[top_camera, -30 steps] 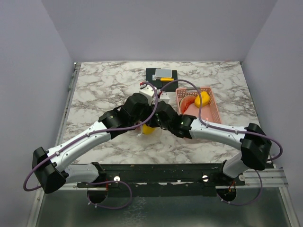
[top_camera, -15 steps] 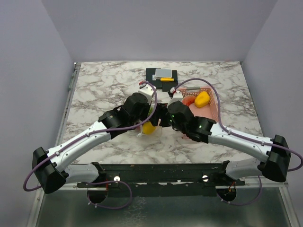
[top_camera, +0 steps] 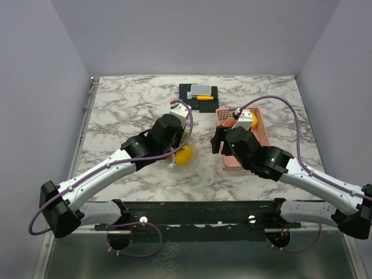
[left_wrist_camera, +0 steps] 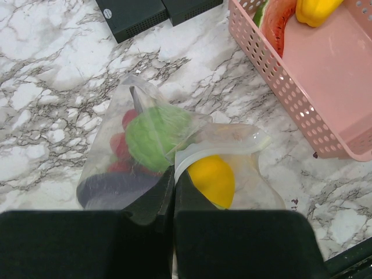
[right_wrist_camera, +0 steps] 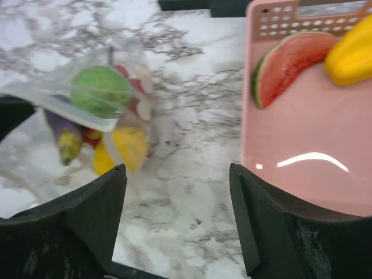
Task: Place the food in the zip-top bag and seal the zipper
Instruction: Pick up the fake vegetable from the bin.
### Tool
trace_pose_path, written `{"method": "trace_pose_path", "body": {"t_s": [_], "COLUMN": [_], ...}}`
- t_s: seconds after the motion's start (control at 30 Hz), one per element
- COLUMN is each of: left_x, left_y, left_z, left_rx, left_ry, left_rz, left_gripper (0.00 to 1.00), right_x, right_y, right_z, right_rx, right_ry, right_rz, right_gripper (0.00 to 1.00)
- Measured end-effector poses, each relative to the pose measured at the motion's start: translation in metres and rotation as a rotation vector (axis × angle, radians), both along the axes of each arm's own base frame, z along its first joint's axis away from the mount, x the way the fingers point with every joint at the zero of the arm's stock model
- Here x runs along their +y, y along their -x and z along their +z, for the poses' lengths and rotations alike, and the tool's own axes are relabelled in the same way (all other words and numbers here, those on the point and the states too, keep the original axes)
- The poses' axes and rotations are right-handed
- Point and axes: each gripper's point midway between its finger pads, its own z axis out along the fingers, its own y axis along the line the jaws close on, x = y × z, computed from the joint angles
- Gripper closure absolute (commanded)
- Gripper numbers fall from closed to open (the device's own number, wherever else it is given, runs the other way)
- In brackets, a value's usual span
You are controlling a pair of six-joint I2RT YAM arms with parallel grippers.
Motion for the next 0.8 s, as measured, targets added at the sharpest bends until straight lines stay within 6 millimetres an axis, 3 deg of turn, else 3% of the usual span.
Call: {"method": "trace_pose_path", "body": {"t_s": [0.2, 0.27, 0.4, 0.6, 0.8], "left_x": [0.000, 0.000, 0.000, 0.000, 0.001], "left_y": [0.000, 0.000, 0.000, 0.000, -0.001], "left_z": [0.000, 0.000, 0.000, 0.000, 0.000], "left_rx": [0.000, 0.000, 0.000, -0.001, -0.003], "left_ry": [-0.001, -0.001, -0.001, -0.001, -0.004], "left_rz": [0.001, 0.001, 0.001, 0.002, 0.007], "left_gripper": [1.00, 1.00, 1.00, 1.00, 1.00], "right_x": [-0.044, -0.068, -0.097, -0.121, -0.131], "right_y": [-0.021, -0.038, -0.060, -0.088, -0.111], "right_z": [-0.014, -0.018, -0.031, -0.068, -0.093], "right_rx": [0.014, 0.025, 0.059, 0.167, 0.249], "right_ry": [0.134, 0.157, 0.200, 0.234, 0.207], "right_rz": [-0.116, -0.196, -0.296, -0.397, -0.494], "right_gripper": [0.18, 0.13, 0.08, 0.03, 0.02]}}
